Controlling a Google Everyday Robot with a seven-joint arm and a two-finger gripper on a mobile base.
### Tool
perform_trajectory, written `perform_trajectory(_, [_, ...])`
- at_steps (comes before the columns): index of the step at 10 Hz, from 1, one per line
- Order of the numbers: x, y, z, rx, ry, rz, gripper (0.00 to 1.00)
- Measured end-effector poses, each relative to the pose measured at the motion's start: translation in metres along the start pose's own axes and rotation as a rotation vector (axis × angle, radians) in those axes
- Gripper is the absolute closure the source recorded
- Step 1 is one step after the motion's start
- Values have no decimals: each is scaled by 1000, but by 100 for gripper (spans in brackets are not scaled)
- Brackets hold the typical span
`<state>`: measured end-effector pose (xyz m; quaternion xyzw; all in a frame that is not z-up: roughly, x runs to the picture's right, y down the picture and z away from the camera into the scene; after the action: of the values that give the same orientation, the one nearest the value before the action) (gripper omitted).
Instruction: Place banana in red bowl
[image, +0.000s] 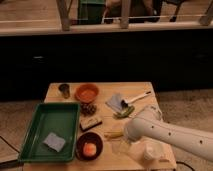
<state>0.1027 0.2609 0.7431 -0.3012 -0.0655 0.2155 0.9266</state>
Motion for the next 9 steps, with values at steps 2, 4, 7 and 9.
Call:
perform_trajectory(2, [-2, 0, 6, -6, 3, 2, 20])
perform_trajectory(4, [-1, 0, 11, -15, 10, 11, 20])
perform_trajectory(7, [0, 0, 20, -27, 17, 17, 20])
perform_trajectory(9, [3, 0, 25, -32, 21, 26, 20])
